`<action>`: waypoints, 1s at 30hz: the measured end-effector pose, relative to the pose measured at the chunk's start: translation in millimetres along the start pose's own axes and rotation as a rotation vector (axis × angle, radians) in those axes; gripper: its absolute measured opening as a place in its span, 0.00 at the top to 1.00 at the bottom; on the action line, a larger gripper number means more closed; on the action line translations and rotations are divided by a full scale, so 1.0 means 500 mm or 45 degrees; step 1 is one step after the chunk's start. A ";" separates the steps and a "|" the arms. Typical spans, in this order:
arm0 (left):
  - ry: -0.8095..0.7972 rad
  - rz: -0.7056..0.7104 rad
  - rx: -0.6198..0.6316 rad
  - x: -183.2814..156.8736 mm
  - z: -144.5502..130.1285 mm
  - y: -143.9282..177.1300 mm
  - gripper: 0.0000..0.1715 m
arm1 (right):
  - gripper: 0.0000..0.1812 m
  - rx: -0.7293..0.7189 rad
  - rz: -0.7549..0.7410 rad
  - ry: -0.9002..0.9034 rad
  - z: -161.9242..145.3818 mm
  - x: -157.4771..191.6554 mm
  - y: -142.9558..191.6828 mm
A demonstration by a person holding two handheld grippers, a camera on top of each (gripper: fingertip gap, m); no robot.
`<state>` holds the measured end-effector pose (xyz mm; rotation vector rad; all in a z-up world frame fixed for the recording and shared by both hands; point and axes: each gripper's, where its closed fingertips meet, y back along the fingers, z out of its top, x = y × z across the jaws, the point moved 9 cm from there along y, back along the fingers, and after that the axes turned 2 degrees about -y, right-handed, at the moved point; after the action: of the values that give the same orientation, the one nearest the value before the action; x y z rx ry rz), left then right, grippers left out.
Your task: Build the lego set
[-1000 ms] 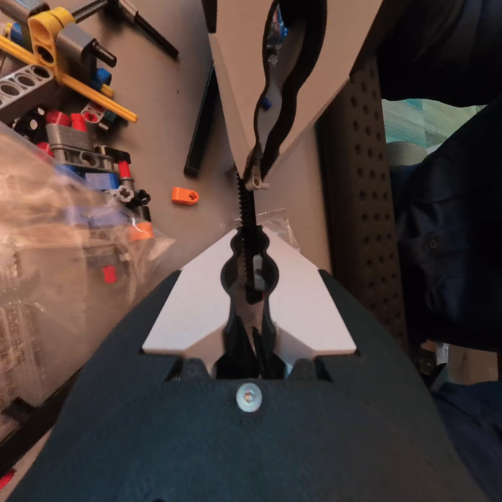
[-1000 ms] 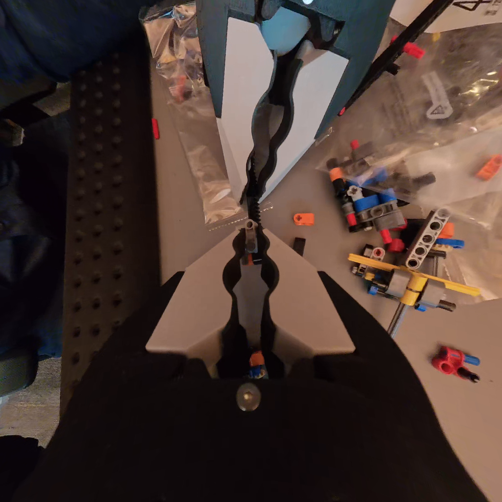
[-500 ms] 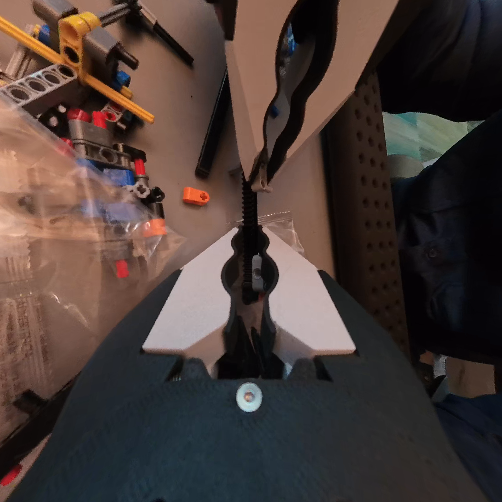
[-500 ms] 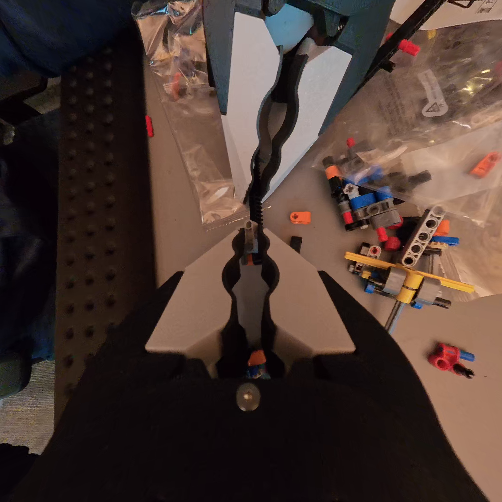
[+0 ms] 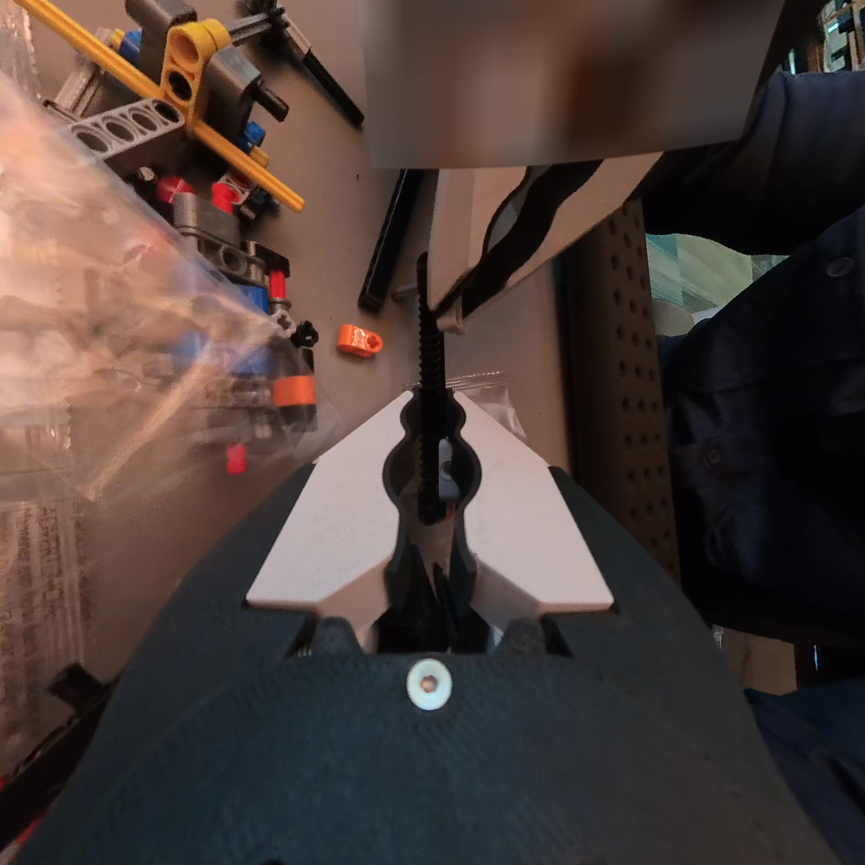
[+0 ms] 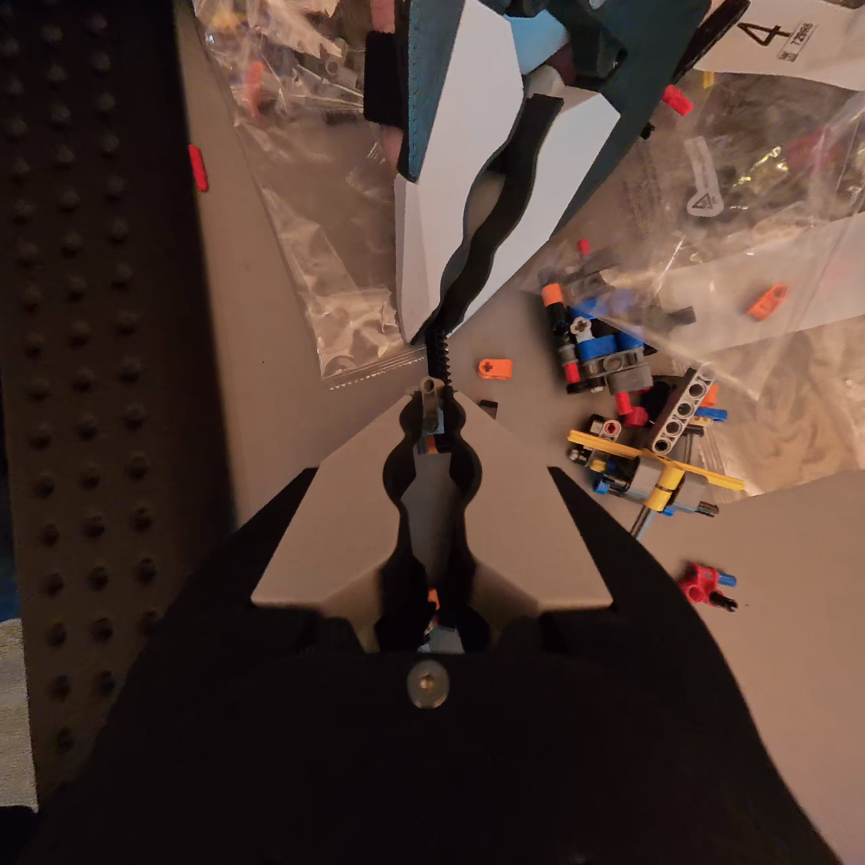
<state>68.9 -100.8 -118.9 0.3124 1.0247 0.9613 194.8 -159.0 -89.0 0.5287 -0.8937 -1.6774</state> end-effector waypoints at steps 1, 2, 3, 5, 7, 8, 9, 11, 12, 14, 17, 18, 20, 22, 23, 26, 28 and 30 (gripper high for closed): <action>0.007 -0.003 -0.005 0.001 0.000 0.000 0.94 | 0.96 -0.006 0.015 -0.023 -0.001 -0.003 0.000; 0.014 -0.006 -0.012 0.003 0.000 0.001 0.94 | 0.96 -0.012 0.028 -0.048 -0.002 -0.006 0.000; 0.016 -0.014 -0.016 0.004 0.000 0.001 0.94 | 0.96 -0.018 0.039 -0.063 -0.002 -0.009 0.000; 0.016 -0.025 -0.018 0.004 0.000 0.001 0.94 | 0.96 -0.044 0.096 -0.132 -0.005 -0.015 0.000; -0.003 -0.090 0.020 -0.005 -0.002 -0.007 0.94 | 0.97 -0.047 0.203 -0.168 -0.006 -0.011 0.001; -0.019 -0.129 0.048 -0.012 -0.004 -0.013 0.94 | 0.97 -0.038 0.246 -0.155 -0.005 -0.002 0.000; -0.028 -0.136 0.067 -0.016 -0.004 -0.015 0.95 | 0.97 -0.029 0.275 -0.163 -0.006 0.002 -0.001; -0.033 -0.169 0.091 -0.022 -0.004 -0.022 0.95 | 0.96 -0.023 0.360 -0.229 -0.009 0.001 -0.003; -0.024 -0.187 0.094 -0.022 -0.004 -0.024 0.95 | 0.96 -0.025 0.398 -0.271 -0.011 -0.002 -0.004; 0.014 -0.206 0.078 -0.016 -0.003 -0.023 0.95 | 0.97 -0.046 0.421 -0.340 -0.016 -0.011 -0.004; 0.057 -0.213 0.053 -0.009 -0.003 -0.020 0.95 | 0.96 -0.063 0.413 -0.386 -0.018 -0.021 -0.003; 0.067 -0.207 0.044 -0.007 -0.002 -0.019 0.94 | 0.97 -0.070 0.410 -0.408 -0.020 -0.025 -0.003; 0.075 -0.208 0.040 -0.006 -0.002 -0.018 0.95 | 0.96 -0.075 0.403 -0.397 -0.021 -0.024 -0.003; 0.075 -0.202 0.040 -0.007 -0.002 -0.018 0.94 | 0.96 -0.073 0.398 -0.394 -0.021 -0.024 -0.003; 0.078 -0.203 0.037 -0.007 -0.003 -0.018 0.94 | 0.96 -0.077 0.397 -0.391 -0.022 -0.024 -0.003; 0.089 -0.205 0.034 -0.006 -0.003 -0.018 0.94 | 0.96 -0.076 0.406 -0.401 -0.022 -0.026 -0.004; 0.106 -0.215 0.031 -0.004 -0.003 -0.018 0.95 | 0.96 -0.075 0.410 -0.404 -0.023 -0.028 -0.005; 0.114 -0.216 0.028 -0.003 -0.004 -0.018 0.95 | 0.96 -0.072 0.407 -0.408 -0.023 -0.028 -0.005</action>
<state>71.9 -107.6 -124.4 0.1982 1.1252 0.8168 205.7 -148.8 -99.2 0.0691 -1.0944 -1.5078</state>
